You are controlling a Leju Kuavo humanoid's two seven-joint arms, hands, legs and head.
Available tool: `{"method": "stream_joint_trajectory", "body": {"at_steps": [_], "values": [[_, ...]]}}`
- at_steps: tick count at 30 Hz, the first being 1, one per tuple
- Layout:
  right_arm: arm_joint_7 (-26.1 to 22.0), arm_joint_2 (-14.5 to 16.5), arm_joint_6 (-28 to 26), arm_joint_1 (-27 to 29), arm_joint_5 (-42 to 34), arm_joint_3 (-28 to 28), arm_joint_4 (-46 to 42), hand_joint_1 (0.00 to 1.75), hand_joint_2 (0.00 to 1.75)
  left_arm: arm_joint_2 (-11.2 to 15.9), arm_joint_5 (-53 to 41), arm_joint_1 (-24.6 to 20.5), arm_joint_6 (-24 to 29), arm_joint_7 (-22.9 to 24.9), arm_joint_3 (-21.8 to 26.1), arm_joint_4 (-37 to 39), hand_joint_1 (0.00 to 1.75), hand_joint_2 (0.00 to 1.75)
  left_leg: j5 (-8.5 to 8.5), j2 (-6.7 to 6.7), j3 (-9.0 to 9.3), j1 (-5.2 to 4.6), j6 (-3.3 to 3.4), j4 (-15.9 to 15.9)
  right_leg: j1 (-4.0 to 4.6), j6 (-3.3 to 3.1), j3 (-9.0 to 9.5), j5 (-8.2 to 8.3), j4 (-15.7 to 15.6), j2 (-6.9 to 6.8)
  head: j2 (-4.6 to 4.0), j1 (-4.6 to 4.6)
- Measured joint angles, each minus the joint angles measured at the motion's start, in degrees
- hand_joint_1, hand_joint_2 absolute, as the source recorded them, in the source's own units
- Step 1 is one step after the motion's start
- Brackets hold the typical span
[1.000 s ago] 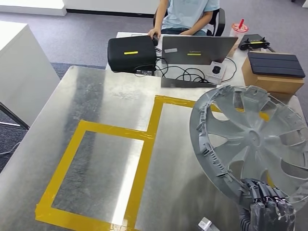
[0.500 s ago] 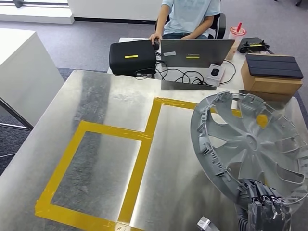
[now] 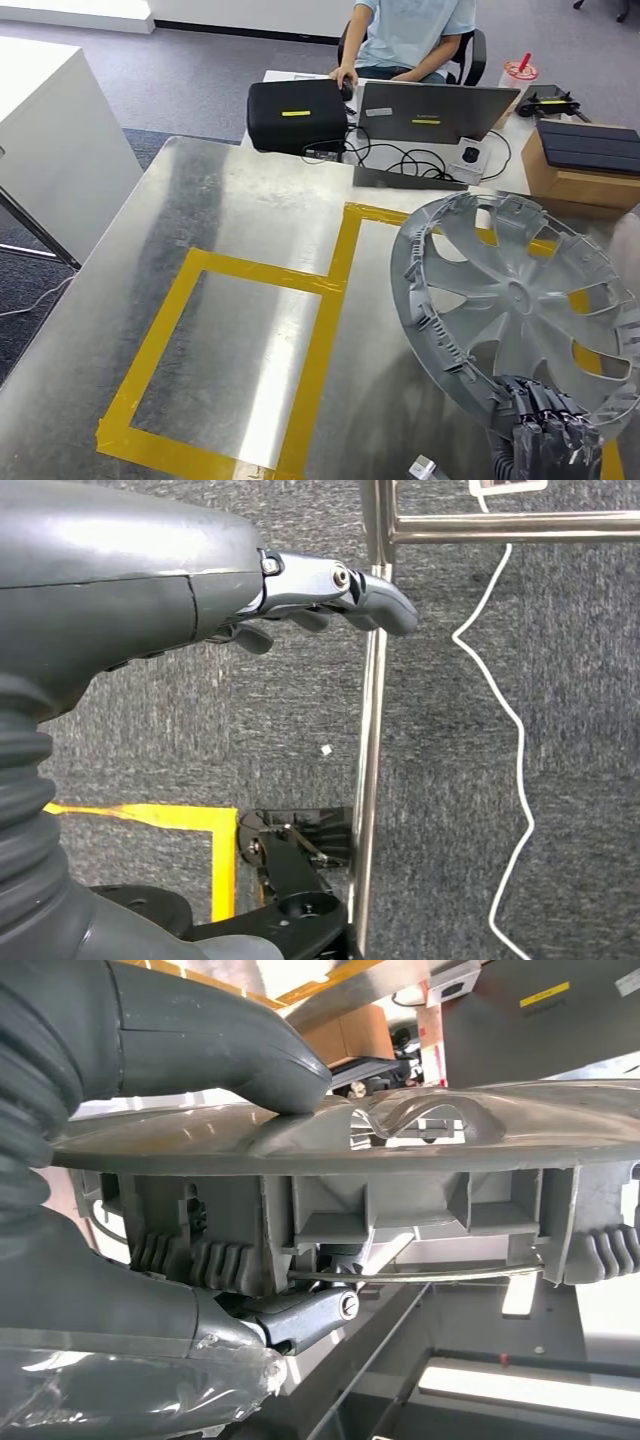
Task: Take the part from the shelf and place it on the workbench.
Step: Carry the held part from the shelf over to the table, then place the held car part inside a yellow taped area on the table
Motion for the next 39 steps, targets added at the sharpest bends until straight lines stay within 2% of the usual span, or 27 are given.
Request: {"method": "stream_joint_trajectory", "body": {"at_steps": [1, 2, 3, 6, 7, 11, 12, 13, 15, 16, 17, 18, 20, 22, 23, 26, 27, 28, 30, 31, 32, 33, 34, 36, 37, 38, 39], "values": [[-0.01, 0.0, 0.0, 0.01, 0.0, -0.03, 0.07, 1.75, 1.75, 0.01, 0.02, 0.02, -0.02, 0.0, 0.0, 0.0, 0.0, 1.75, 0.1, -0.01, -0.08, -0.1, 0.04, 0.02, 0.0, 0.03, -1.44, -0.53, 2.33, 0.0, 0.0, -0.01], [-0.01, 0.0, 0.0, 0.0, 0.0, -0.04, 0.15, 1.75, 1.75, 0.01, 0.03, 0.02, -0.04, 0.0, 0.0, 0.0, 0.0, 1.75, 0.2, -0.06, -0.15, -0.15, 0.01, 0.03, 0.0, 0.0, -1.71, 0.18, 2.3, 0.01, 0.0, -0.01], [-0.01, 0.0, 0.0, -0.01, 0.0, -0.07, 0.22, 1.75, 1.75, 0.02, 0.06, 0.01, -0.06, 0.0, 0.0, 0.0, 0.0, 1.75, 0.29, -0.15, -0.19, -0.15, -0.07, 0.05, 0.0, -0.06, -0.74, 1.83, -0.05, 0.01, 0.0, 0.01], [0.01, 0.0, 0.0, -0.01, -0.01, -0.14, 0.32, 1.75, 1.75, 0.03, 0.1, -0.02, -0.1, -0.01, 0.01, 0.0, 0.0, 1.75, 0.58, -0.47, -0.17, -0.24, -0.72, 0.09, 0.09, -0.47, 4.99, 7.18, -11.38, 0.15, 0.01, 0.01], [0.01, 0.0, 0.0, 0.0, -0.01, -0.16, 0.36, 1.75, 1.75, 0.04, 0.1, -0.03, -0.1, -0.01, 0.02, 0.0, 0.0, 1.75, 0.64, -0.57, -0.14, -0.32, -1.04, 0.11, 0.17, -0.73, 5.9, 8.17, -13.11, 0.17, 0.01, 0.0], [0.01, 0.0, 0.0, 0.02, -0.01, -0.2, 0.44, 1.75, 1.75, 0.04, 0.1, 0.03, -0.1, -0.02, 0.02, 0.0, 0.0, 1.75, 0.45, -0.76, -0.16, -0.08, -2.4, 0.42, 0.41, -2.22, 5.95, 9.95, -13.42, -0.12, 0.0, -0.13], [0.03, 0.0, 0.0, 0.03, -0.02, -0.2, 0.44, 1.75, 1.75, 0.05, 0.11, 0.06, -0.1, -0.02, 0.02, 0.0, 0.0, 1.75, -0.77, -0.76, -0.75, -0.04, -2.63, 1.85, 0.35, -2.63, 6.02, 10.28, -13.54, -0.24, 0.0, -0.25], [0.03, 0.0, 0.0, 0.03, -0.03, -0.21, 0.44, 1.75, 1.75, 0.05, 0.11, 0.08, -0.1, -0.02, 0.02, 0.0, 0.0, 1.75, -2.68, -0.75, -1.84, -0.03, -2.78, 4.48, 0.3, -2.97, 6.05, 10.59, -13.65, -0.38, 0.0, -0.44], [0.03, 0.0, 0.0, 0.03, -0.03, -0.21, 0.45, 1.75, 1.75, 0.05, 0.12, 0.09, -0.1, -0.02, 0.03, 0.0, 0.0, 1.75, -7.29, -0.75, -5.03, -0.09, -2.89, 12.26, 0.45, -3.33, 5.68, 10.92, -13.61, -0.57, 0.0, -0.79], [0.02, 0.0, 0.0, 0.04, -0.02, -0.22, 0.48, 1.75, 1.75, 0.05, 0.12, 0.13, -0.1, -0.02, 0.04, 0.0, 0.0, 1.75, -8.62, -0.75, -6.22, -0.09, -2.89, 15.35, 0.54, -3.36, 5.52, 11.01, -13.59, -0.63, 0.0, -0.86], [0.02, 0.0, 0.0, 0.04, -0.02, -0.22, 0.51, 1.75, 1.75, 0.05, 0.12, 0.17, -0.1, -0.02, 0.05, 0.0, 0.0, 1.75, -8.87, -0.74, -6.54, -0.1, -2.83, 16.68, 0.62, -3.34, 5.4, 11.08, -13.57, -0.66, 0.0, -0.88], [0.01, 0.0, 0.0, 0.03, -0.02, -0.22, 0.55, 1.75, 1.75, 0.05, 0.12, 0.21, -0.1, -0.02, 0.06, 0.0, 0.0, 1.75, -8.0, -0.74, -5.7, -0.11, -2.7, 15.7, 0.67, -3.3, 5.35, 11.12, -13.55, -0.68, 0.0, -0.89], [0.01, 0.0, 0.0, 0.02, -0.02, -0.22, 0.59, 1.75, 1.75, 0.07, 0.12, 0.2, -0.1, -0.03, 0.07, 0.0, 0.0, 1.75, -4.59, -0.66, -1.37, -0.14, -2.25, 8.63, 0.73, -3.12, 5.38, 11.16, -13.48, -0.69, 0.0, -0.9], [0.02, 0.0, 0.0, 0.01, -0.02, -0.22, 0.59, 1.75, 1.75, 0.09, 0.12, 0.07, -0.1, -0.04, 0.07, 0.0, 0.0, 1.75, -2.43, -0.54, 2.16, -0.29, -1.72, 2.22, 0.96, -2.67, 5.22, 11.16, -13.13, -0.68, 0.0, -0.84], [0.03, 0.0, 0.0, 0.01, -0.02, -0.22, 0.59, 1.75, 1.75, 0.1, 0.12, 0.01, -0.1, -0.04, 0.07, 0.0, 0.0, 1.75, -2.16, -0.52, 2.76, -0.41, -1.48, 0.96, 1.02, -2.37, 5.12, 11.23, -13.03, -0.7, 0.0, -0.8], [0.03, 0.0, 0.0, 0.04, -0.02, -0.22, 0.59, 1.75, 1.75, 0.11, 0.16, 0.01, -0.1, -0.04, 0.09, 0.0, 0.0, 1.75, -1.58, -0.64, 2.48, -0.48, -0.48, 0.45, 0.87, -1.38, 4.81, 11.15, -12.97, -0.75, 0.0, -0.72], [0.04, 0.0, 0.0, 0.04, -0.02, -0.22, 0.6, 1.75, 1.75, 0.1, 0.17, -0.01, -0.1, -0.04, 0.1, 0.0, 0.0, 1.75, -1.29, -0.65, 2.32, -0.38, -0.08, 0.3, 0.82, -1.06, 4.37, 10.15, -12.06, -0.7, 0.0, -0.56], [0.05, 0.0, 0.0, 0.01, -0.02, -0.22, 0.6, 1.75, 1.75, 0.08, 0.19, -0.03, -0.1, -0.04, 0.11, 0.0, 0.0, 1.75, -0.99, -0.64, 2.09, -0.26, 0.28, 0.16, 0.76, -0.77, 3.49, 8.37, -9.92, -0.63, 0.0, -0.32], [0.09, 0.0, 0.0, -0.05, -0.02, -0.23, 0.63, 1.75, 1.75, 0.05, 0.19, -0.06, -0.1, -0.04, 0.11, 0.0, 0.0, 1.75, -0.51, -0.65, 1.45, -0.29, 0.64, 0.18, 0.65, -0.31, 0.83, 3.62, -2.57, -0.55, 0.0, 0.15], [0.1, 0.0, 0.0, -0.06, -0.02, -0.23, 0.66, 1.75, 1.75, 0.05, 0.19, -0.05, -0.1, -0.04, 0.13, 0.0, 0.0, 1.75, -0.24, -0.65, 1.06, -0.33, 0.68, 0.2, 0.6, -0.17, -0.28, 1.9, 0.96, -0.55, 0.0, 0.23], [0.1, 0.0, 0.0, -0.05, -0.02, -0.24, 0.7, 1.75, 1.75, 0.06, 0.19, -0.04, -0.1, -0.04, 0.14, 0.0, 0.0, 1.75, 0.06, -0.66, 0.67, -0.35, 0.66, 0.22, 0.57, -0.09, -0.56, 1.25, 2.82, -0.55, 0.0, 0.24], [0.1, 0.0, 0.0, -0.04, -0.02, -0.25, 0.74, 1.75, 1.75, 0.07, 0.19, -0.04, -0.1, -0.04, 0.16, 0.0, 0.0, 1.75, 0.36, -0.69, 0.31, -0.34, 0.57, 0.24, 0.54, -0.06, 0.31, 1.74, 2.34, -0.55, 0.0, 0.24], [0.1, 0.0, 0.0, -0.04, -0.02, -0.25, 0.78, 1.75, 1.75, 0.06, 0.19, -0.04, -0.1, -0.04, 0.17, 0.0, 0.0, 1.75, 0.66, -0.75, -0.02, -0.29, 0.44, 0.26, 0.49, -0.06, 2.4, 3.09, -0.5, -0.55, 0.0, 0.24], [0.1, 0.0, 0.0, -0.14, -0.02, -0.25, 0.8, 1.75, 1.75, 0.04, 0.19, -0.04, -0.1, -0.04, 0.19, 0.0, 0.0, 1.75, 1.25, -0.95, -0.5, -0.21, -0.09, 0.34, 0.47, -0.09, 8.18, 5.71, -9.17, -0.44, 0.01, 0.26], [0.1, 0.0, 0.0, -0.16, -0.03, -0.25, 0.81, 1.75, 1.75, 0.05, 0.19, -0.04, -0.1, -0.05, 0.21, 0.0, 0.0, 1.75, 1.57, -1.04, -0.63, -0.21, -0.43, 0.36, 0.54, -0.28, 10.14, 6.5, -12.25, -0.22, 0.01, 0.21], [0.1, 0.0, 0.0, -0.19, -0.04, -0.25, 0.83, 1.75, 1.75, 0.07, 0.19, -0.06, -0.1, -0.05, 0.22, 0.0, 0.0, 1.75, 1.9, -1.1, -0.72, -0.23, -0.81, 0.4, 0.65, -0.48, 10.95, 6.73, -13.82, 0.01, 0.01, 0.18], [0.11, 0.0, 0.0, -0.2, -0.04, -0.26, 0.85, 1.75, 1.75, 0.08, 0.19, -0.07, -0.1, -0.06, 0.24, 0.0, 0.0, 1.75, 2.26, -1.12, -0.77, -0.22, -1.21, 0.34, 0.83, -0.8, 10.82, 6.77, -13.99, 0.23, 0.01, 0.1]]}}
